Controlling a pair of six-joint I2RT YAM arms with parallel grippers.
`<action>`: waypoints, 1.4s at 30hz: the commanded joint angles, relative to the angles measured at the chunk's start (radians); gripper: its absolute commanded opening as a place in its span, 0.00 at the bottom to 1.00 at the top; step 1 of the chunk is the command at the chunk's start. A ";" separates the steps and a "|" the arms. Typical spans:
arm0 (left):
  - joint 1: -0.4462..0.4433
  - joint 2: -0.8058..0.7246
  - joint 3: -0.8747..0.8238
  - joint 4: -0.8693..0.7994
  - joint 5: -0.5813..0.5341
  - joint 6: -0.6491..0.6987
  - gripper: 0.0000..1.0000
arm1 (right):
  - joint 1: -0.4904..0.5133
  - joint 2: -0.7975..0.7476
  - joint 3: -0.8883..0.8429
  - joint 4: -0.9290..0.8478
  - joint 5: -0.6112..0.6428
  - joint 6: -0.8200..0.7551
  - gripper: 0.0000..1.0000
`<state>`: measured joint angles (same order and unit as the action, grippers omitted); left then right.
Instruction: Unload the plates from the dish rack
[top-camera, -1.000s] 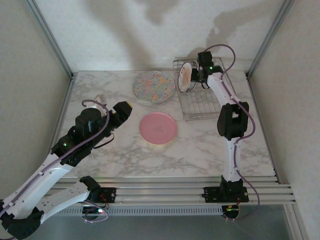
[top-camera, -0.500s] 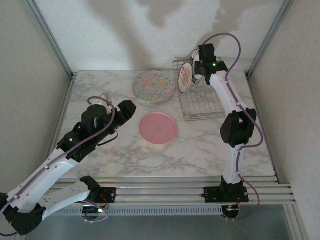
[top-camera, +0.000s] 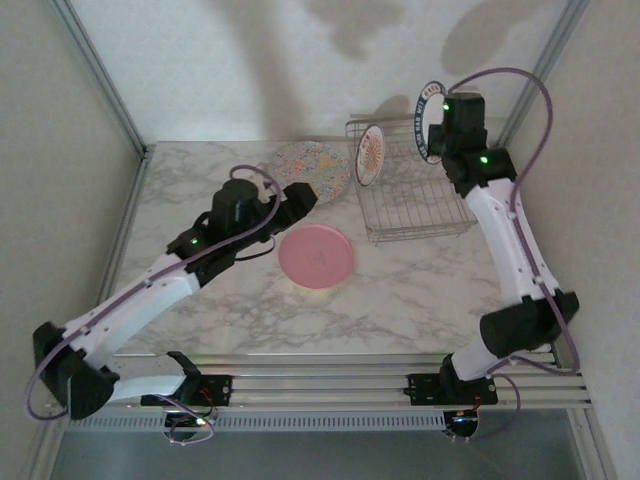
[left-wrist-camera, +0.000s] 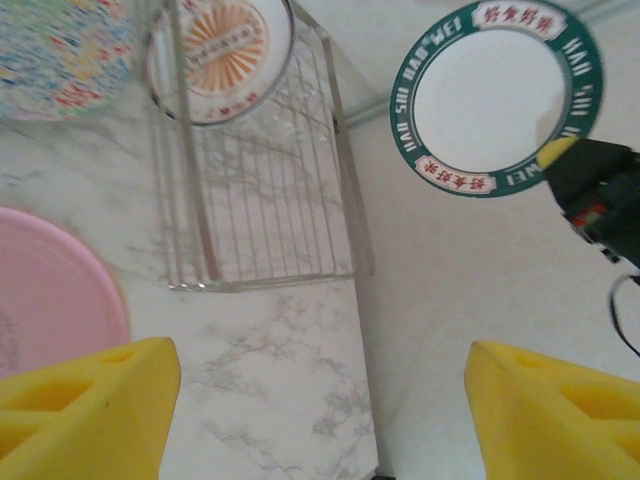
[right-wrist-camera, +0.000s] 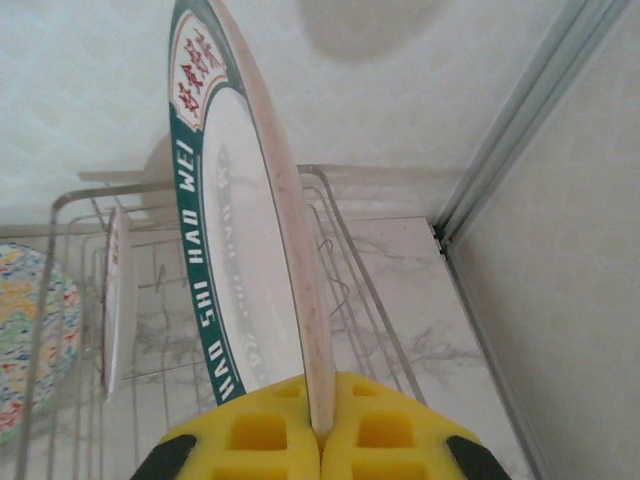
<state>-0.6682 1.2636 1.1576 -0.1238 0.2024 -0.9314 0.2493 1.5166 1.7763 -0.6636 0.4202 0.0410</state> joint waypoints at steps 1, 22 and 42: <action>-0.023 0.098 0.085 0.121 0.111 0.025 0.76 | -0.019 -0.116 -0.036 -0.029 -0.146 0.082 0.00; -0.027 0.402 0.329 0.129 0.195 0.028 0.64 | -0.039 -0.361 -0.290 0.009 -0.820 0.606 0.00; 0.053 0.265 0.188 0.172 0.235 -0.023 0.00 | -0.034 -0.336 -0.292 -0.048 -0.863 0.555 0.56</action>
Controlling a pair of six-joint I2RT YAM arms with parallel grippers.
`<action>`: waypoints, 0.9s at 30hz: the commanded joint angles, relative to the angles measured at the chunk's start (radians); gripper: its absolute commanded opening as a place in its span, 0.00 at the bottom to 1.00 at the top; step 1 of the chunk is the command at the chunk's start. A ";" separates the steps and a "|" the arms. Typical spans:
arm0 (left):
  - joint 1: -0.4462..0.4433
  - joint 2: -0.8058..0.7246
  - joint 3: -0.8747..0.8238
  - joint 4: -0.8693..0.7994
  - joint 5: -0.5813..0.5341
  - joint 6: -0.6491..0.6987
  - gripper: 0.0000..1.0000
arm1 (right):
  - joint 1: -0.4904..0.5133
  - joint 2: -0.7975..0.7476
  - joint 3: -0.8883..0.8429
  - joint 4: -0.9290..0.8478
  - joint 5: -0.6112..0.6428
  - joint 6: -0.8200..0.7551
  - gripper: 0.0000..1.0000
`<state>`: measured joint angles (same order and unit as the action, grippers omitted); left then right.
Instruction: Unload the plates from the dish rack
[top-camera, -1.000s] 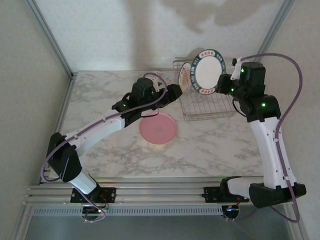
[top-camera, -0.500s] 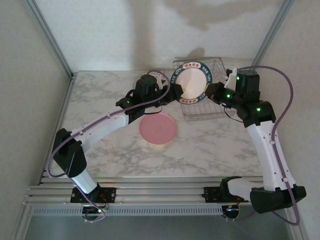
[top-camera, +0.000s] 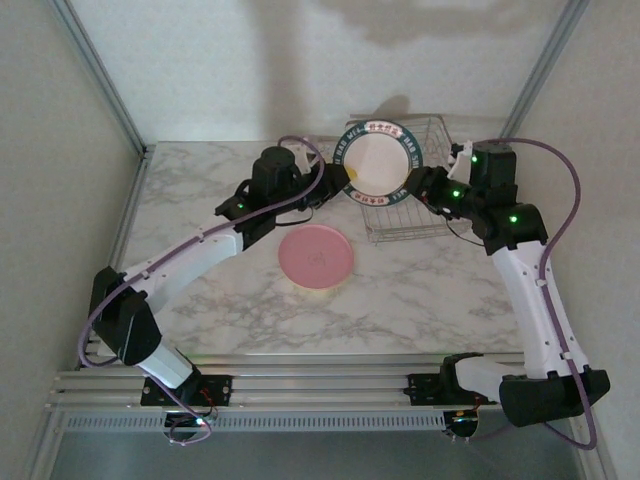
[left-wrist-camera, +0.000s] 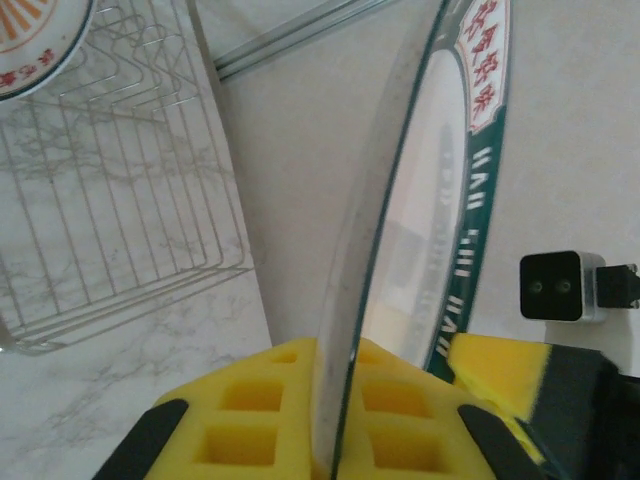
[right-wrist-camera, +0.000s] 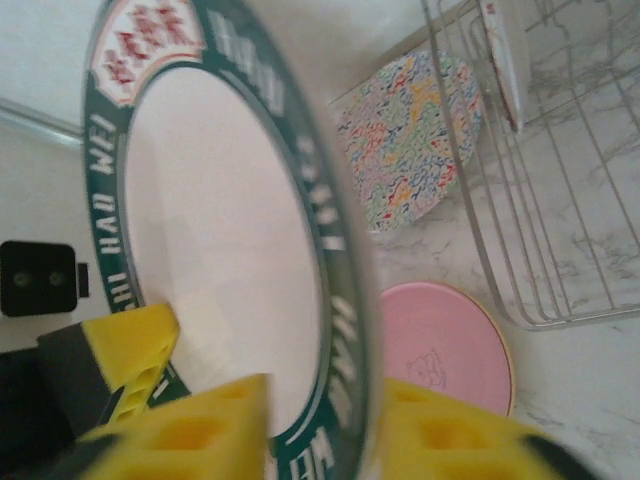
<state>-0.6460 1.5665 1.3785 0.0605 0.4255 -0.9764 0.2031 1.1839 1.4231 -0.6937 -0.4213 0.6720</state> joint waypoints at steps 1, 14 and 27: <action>0.040 -0.054 -0.047 -0.026 0.015 0.024 0.00 | 0.015 -0.001 0.079 -0.042 -0.006 -0.099 0.64; 0.151 -0.359 -0.479 -0.229 0.015 0.006 0.00 | 0.370 -0.112 0.059 -0.280 0.423 -0.388 0.85; 0.158 -0.298 -0.676 -0.149 -0.019 -0.025 0.00 | 0.485 -0.091 0.013 -0.247 0.468 -0.396 0.86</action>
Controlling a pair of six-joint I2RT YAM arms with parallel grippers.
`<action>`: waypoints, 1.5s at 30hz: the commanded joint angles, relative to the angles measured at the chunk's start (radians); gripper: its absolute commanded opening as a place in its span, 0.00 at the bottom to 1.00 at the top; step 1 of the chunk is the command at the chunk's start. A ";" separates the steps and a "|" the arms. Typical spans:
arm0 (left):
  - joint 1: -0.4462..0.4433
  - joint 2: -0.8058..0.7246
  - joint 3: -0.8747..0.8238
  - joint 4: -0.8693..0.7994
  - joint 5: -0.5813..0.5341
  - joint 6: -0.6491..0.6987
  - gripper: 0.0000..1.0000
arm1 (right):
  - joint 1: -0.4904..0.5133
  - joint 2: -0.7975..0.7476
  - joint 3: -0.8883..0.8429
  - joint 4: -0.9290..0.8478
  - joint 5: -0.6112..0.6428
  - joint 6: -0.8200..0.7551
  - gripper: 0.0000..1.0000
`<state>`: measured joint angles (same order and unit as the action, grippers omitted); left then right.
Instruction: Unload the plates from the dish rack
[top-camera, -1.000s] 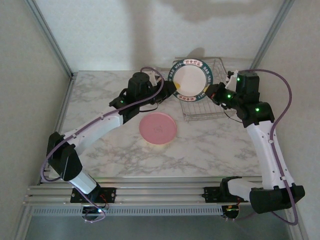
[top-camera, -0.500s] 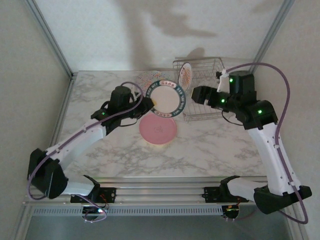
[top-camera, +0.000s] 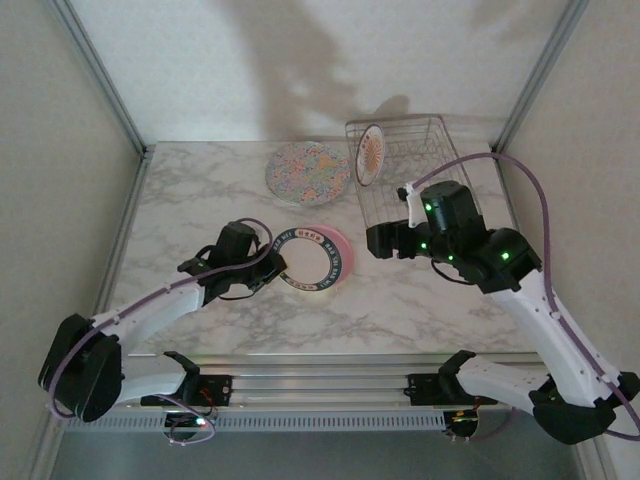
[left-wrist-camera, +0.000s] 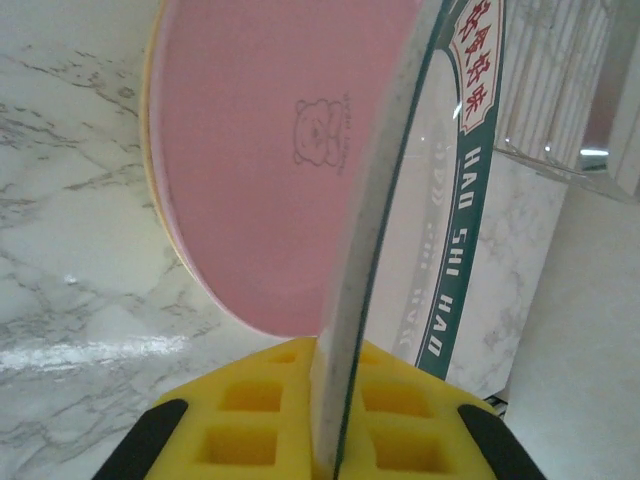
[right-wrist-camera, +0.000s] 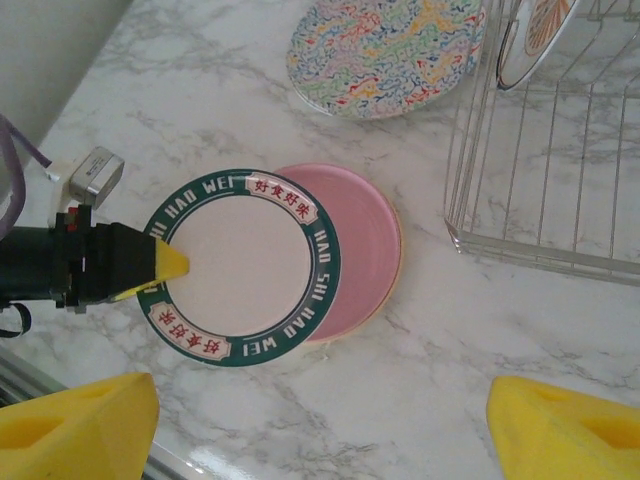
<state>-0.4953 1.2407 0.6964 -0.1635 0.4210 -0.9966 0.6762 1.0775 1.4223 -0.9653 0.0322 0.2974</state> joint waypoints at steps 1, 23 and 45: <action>0.008 0.039 0.005 0.082 -0.019 -0.004 0.00 | 0.014 0.019 0.016 0.029 0.012 -0.022 0.86; 0.006 0.280 0.097 0.119 -0.033 0.007 0.01 | 0.020 0.021 0.003 0.050 -0.001 0.002 0.87; -0.005 0.299 0.251 -0.170 -0.122 0.110 0.51 | 0.020 0.044 0.000 0.082 0.018 0.015 0.89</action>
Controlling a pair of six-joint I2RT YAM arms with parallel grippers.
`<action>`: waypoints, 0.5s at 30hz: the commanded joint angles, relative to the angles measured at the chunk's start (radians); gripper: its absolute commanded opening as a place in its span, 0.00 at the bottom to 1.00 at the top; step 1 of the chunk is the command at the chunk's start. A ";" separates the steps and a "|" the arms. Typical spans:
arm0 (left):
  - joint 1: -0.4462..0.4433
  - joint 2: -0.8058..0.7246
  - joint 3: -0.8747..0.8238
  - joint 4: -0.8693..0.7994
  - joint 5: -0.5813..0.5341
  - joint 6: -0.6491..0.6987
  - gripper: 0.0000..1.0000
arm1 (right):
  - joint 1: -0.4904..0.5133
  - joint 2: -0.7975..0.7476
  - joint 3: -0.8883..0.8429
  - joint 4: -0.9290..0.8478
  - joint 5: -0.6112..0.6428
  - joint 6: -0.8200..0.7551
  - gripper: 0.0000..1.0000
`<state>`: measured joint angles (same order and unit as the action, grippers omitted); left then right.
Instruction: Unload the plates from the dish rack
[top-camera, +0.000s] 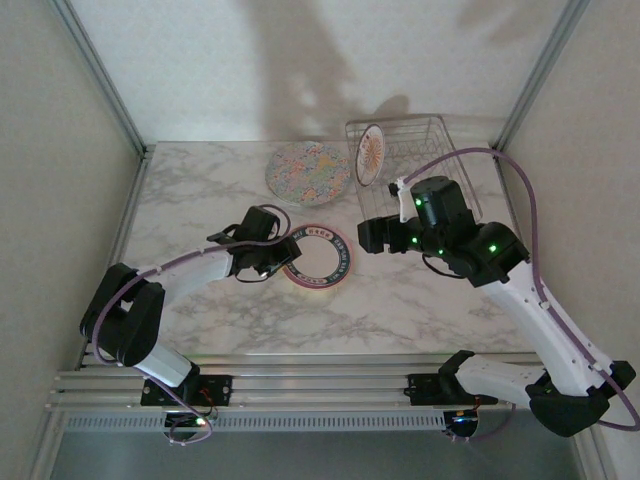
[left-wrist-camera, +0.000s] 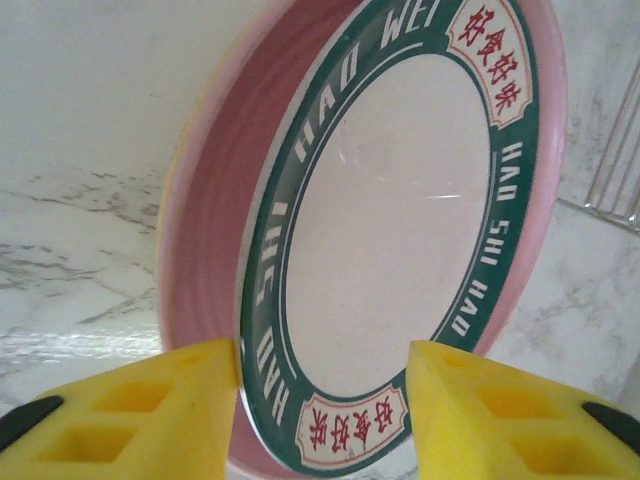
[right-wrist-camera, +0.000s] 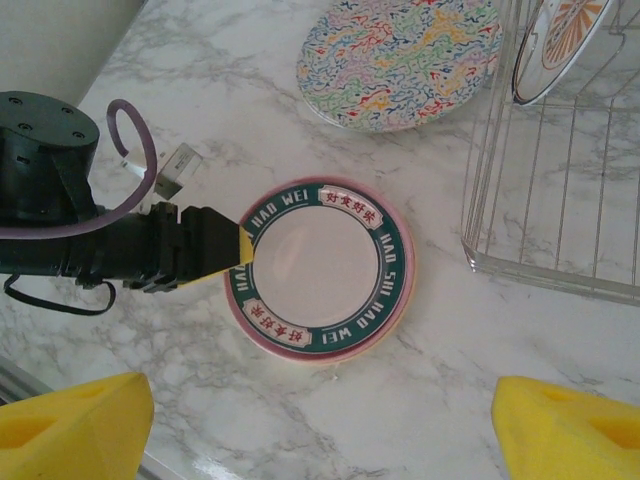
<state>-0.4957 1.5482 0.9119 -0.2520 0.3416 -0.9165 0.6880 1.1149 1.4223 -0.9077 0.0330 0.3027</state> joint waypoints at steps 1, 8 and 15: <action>-0.003 -0.010 0.040 -0.097 -0.050 0.033 0.53 | 0.010 0.009 -0.003 0.027 0.019 0.009 0.88; -0.004 -0.016 0.064 -0.158 -0.078 0.053 0.57 | 0.008 0.023 -0.001 0.036 0.029 0.016 0.89; -0.005 -0.046 0.088 -0.204 -0.123 0.057 0.65 | 0.007 0.038 0.012 0.043 0.083 0.018 0.91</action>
<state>-0.4957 1.5429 0.9661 -0.3988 0.2676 -0.8734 0.6880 1.1450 1.4220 -0.8993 0.0711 0.3092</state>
